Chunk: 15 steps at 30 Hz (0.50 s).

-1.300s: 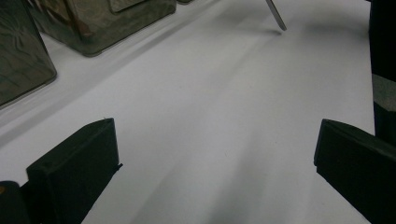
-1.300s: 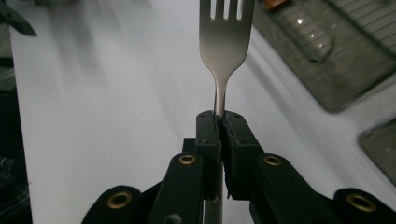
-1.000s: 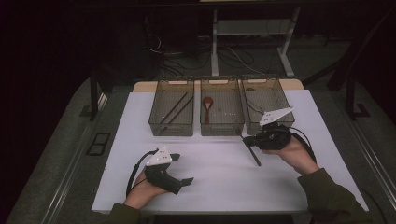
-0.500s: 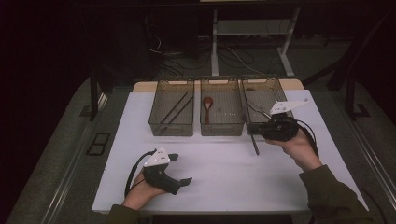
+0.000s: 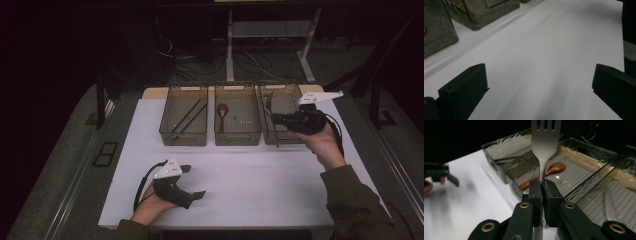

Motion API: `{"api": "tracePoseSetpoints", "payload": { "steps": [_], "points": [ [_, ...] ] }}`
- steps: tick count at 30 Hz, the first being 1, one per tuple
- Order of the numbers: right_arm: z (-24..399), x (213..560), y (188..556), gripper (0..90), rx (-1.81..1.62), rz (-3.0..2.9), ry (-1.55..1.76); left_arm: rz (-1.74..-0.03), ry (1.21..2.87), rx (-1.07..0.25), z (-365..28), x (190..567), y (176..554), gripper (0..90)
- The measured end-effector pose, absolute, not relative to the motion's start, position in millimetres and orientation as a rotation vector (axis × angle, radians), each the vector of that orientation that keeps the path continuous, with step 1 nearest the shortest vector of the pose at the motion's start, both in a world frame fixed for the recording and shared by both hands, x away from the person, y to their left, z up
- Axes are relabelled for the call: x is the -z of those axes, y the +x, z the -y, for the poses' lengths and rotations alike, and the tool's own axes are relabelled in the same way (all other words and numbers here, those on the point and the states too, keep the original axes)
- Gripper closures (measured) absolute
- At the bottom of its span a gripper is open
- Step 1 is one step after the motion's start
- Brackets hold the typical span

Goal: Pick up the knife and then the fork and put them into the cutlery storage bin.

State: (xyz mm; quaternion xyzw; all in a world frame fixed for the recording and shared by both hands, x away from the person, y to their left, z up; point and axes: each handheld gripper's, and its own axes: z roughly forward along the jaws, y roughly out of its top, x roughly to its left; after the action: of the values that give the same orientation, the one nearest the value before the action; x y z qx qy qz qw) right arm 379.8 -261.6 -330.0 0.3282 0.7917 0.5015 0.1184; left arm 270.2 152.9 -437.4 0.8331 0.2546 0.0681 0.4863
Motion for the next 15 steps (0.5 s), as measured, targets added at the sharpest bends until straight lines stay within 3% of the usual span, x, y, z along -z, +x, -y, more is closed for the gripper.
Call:
{"api": "tracePoseSetpoints", "payload": {
  "steps": [15],
  "points": [
    [295,320,439,84.4,-1.302,-2.131,1.093,-0.613,2.031,-0.163,-152,438,271,0.0]
  ]
}}
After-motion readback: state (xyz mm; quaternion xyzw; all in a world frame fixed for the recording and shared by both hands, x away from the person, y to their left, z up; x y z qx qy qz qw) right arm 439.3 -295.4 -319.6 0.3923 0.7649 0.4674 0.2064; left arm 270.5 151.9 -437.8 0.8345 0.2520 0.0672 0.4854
